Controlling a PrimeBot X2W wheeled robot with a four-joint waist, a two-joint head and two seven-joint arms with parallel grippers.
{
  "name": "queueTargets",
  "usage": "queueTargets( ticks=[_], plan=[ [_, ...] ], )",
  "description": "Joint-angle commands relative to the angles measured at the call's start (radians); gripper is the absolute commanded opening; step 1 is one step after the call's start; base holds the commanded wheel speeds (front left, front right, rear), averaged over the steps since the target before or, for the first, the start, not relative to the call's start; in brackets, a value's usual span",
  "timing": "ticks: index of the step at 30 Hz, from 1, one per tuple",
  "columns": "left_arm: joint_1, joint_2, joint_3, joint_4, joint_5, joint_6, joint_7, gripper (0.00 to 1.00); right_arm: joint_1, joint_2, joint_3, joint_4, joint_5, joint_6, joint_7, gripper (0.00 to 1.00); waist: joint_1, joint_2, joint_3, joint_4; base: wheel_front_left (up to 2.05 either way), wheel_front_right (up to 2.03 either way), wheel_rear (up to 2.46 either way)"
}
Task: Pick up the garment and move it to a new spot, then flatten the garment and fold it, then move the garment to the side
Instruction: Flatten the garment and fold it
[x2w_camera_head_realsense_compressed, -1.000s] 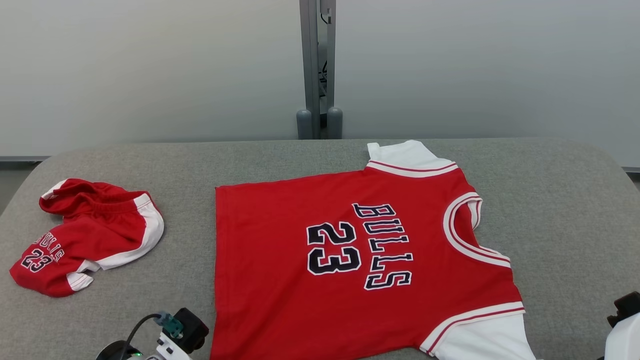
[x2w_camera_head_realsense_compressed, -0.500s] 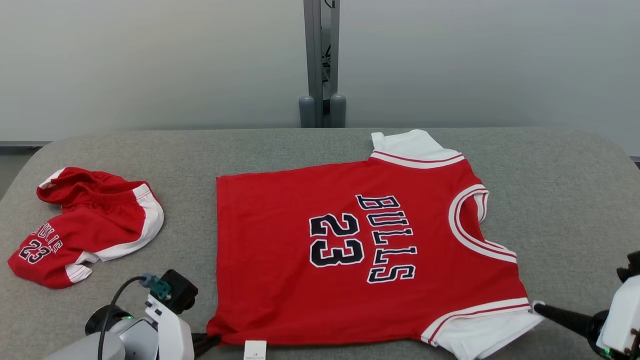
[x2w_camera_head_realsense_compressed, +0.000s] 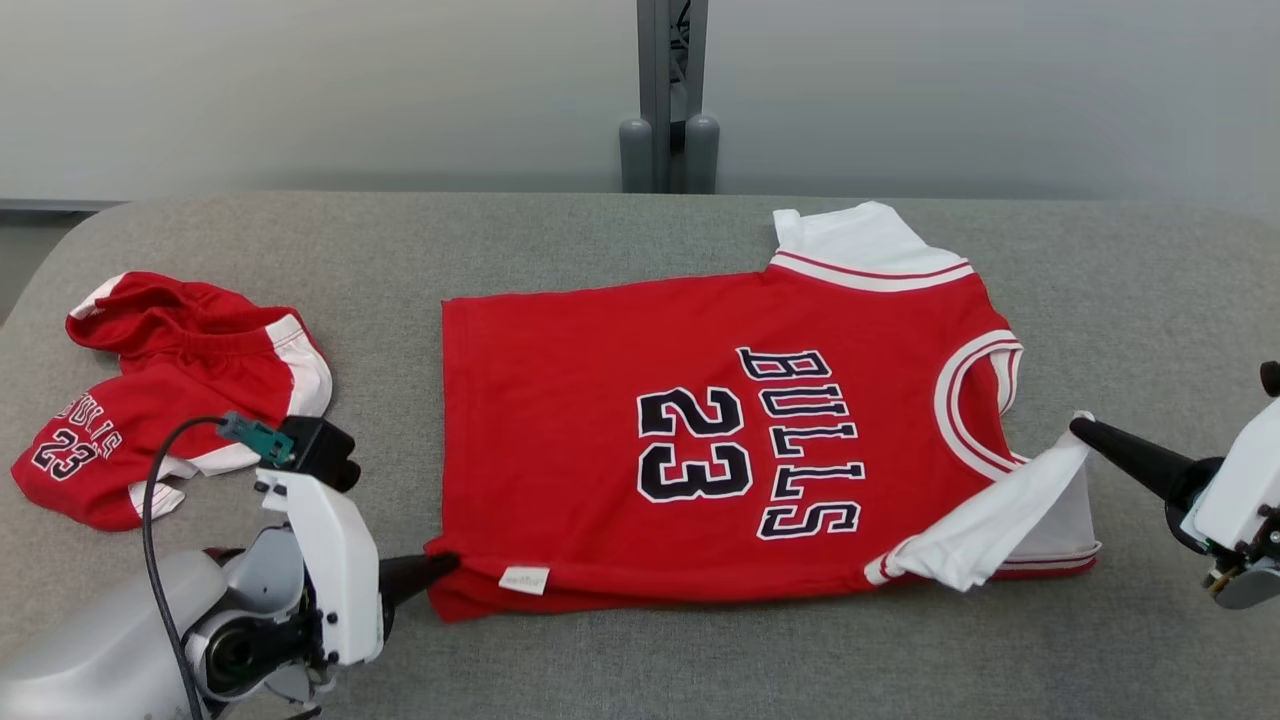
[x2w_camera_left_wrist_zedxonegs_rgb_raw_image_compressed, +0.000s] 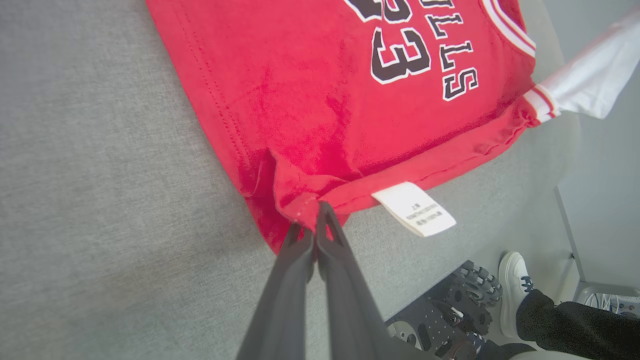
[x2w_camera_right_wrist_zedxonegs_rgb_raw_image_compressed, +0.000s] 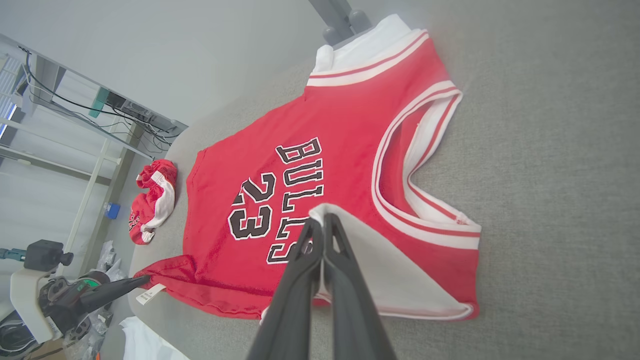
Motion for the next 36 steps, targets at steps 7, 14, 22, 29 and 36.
queueTargets(
  ticks=[7,14,22,29,36],
  plan=[
    [-0.040,-0.039,0.052,0.052,-0.084,0.039,0.030,0.00,-0.087,-0.024,0.040,0.057,-0.017,0.001,-0.066,0.00,0.0000,-0.0001,0.053,0.014,0.00,0.00,0.00],
    [-0.058,-0.086,0.106,0.105,-0.168,0.046,0.040,0.00,-0.171,-0.046,0.088,0.134,-0.016,0.001,-0.150,0.00,0.0000,-0.0001,0.099,0.016,0.00,0.00,0.00],
    [-0.086,-0.122,0.157,0.153,-0.224,0.031,0.039,0.00,-0.256,-0.061,0.162,0.213,-0.001,0.001,-0.244,0.00,0.0000,-0.0001,0.143,0.016,0.00,0.00,0.00],
    [-0.106,-0.144,0.167,0.204,-0.210,0.016,0.022,0.00,-0.305,-0.084,0.233,0.278,0.023,0.001,-0.305,0.00,0.0000,-0.0001,0.159,0.024,0.00,0.00,0.00],
    [-0.116,-0.170,0.177,0.251,-0.189,-0.004,-0.022,0.00,-0.327,-0.116,0.289,0.339,0.054,0.001,-0.378,0.00,0.0000,-0.0001,0.148,0.033,0.00,0.00,0.00]
  ],
)
